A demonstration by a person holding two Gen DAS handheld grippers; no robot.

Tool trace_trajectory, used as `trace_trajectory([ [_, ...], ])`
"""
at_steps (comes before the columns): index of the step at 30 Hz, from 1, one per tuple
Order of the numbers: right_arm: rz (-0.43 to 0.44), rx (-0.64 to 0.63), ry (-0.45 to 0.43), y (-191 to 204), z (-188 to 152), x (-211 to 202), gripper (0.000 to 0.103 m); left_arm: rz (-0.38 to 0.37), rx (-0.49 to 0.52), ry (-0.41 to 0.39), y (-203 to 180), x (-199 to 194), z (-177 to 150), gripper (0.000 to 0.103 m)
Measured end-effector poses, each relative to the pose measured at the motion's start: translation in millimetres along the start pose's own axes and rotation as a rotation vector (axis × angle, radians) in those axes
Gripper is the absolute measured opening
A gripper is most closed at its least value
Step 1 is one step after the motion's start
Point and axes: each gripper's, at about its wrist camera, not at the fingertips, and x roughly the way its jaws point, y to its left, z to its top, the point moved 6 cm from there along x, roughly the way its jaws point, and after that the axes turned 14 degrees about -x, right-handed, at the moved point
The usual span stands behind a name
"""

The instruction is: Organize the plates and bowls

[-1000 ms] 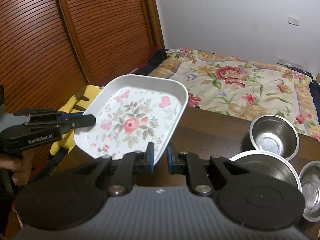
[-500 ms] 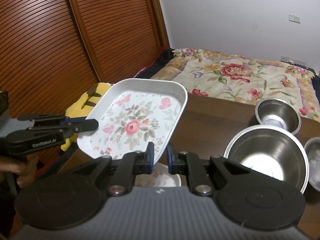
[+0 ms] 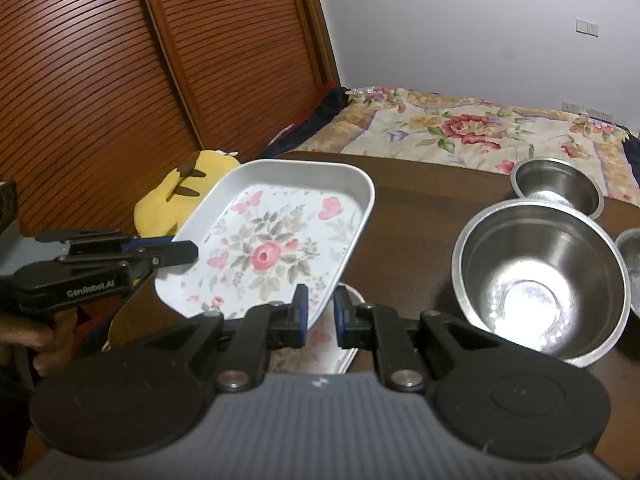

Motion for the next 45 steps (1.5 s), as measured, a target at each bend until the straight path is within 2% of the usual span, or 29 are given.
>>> trace_trajectory([
  [16,-0.030,-0.001,0.003,16,-37,7,0.015,0.034,-0.035,0.054,12,4,-51,0.012],
  [38,-0.082,0.092,-0.098,19,-66,14,0.015,0.076,-0.004,0.062,16,12,-65,0.012],
  [45,-0.121,0.044,-0.111,23,-69,15,0.016,0.078,-0.003,0.059,17,13,-69,0.013],
])
